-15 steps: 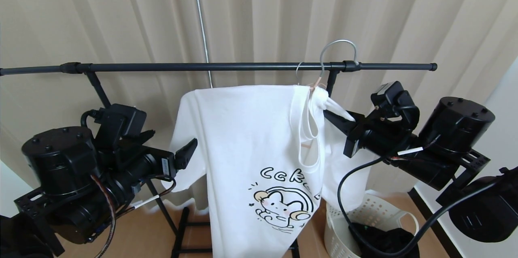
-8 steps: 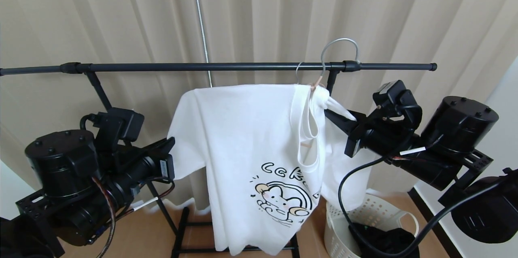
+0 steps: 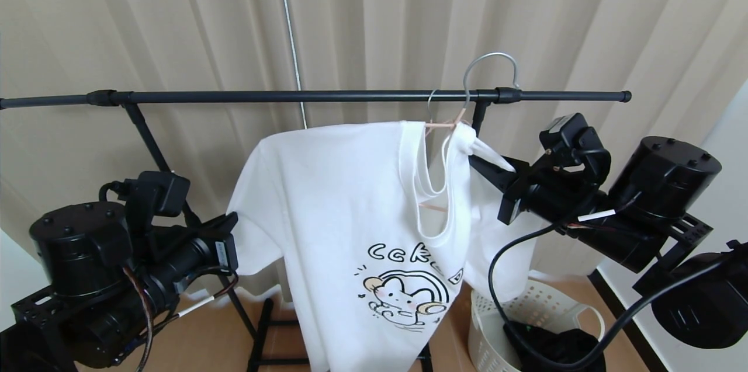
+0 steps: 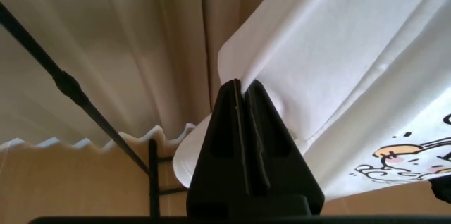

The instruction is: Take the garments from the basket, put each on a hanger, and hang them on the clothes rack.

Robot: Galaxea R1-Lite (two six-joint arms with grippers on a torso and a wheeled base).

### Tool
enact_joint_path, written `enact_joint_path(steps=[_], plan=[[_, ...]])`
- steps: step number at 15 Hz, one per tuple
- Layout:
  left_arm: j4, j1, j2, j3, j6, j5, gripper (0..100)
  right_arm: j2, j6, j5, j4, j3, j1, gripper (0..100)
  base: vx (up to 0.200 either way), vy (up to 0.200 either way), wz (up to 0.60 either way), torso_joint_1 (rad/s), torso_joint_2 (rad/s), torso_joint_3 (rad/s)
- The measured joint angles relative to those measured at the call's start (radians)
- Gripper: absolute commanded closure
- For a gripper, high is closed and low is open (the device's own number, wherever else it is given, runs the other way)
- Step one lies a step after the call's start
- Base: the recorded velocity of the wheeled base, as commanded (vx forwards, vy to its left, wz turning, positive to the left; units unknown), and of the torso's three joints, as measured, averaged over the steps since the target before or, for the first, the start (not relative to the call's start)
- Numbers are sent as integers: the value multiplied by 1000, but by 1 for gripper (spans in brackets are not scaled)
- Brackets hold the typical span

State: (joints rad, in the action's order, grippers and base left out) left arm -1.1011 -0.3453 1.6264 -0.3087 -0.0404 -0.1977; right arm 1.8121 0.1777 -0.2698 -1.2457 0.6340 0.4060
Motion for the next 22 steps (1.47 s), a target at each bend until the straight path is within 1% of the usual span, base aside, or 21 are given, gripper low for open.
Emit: enact_joint_path(steps=[2, 6, 9, 12, 22], plan=[[0, 10, 0, 11, -27, 1, 100, 0, 0, 0, 0, 2, -1, 100, 0, 0, 0, 0, 0, 0], [-2, 23, 0, 37, -33, 1, 100, 0, 0, -1, 0, 4, -3, 100, 0, 0, 0, 0, 0, 0], [-1, 30, 1, 55, -69, 2, 100, 0, 0, -1, 0, 4, -4, 100, 0, 0, 0, 0, 0, 0], [-1, 45, 1, 73, -81, 2, 100, 0, 0, -1, 0, 4, -10, 100, 0, 0, 0, 0, 0, 0], [-7, 47, 1, 79, -84, 10, 100, 0, 0, -1, 0, -1, -14, 100, 0, 0, 0, 0, 0, 0]])
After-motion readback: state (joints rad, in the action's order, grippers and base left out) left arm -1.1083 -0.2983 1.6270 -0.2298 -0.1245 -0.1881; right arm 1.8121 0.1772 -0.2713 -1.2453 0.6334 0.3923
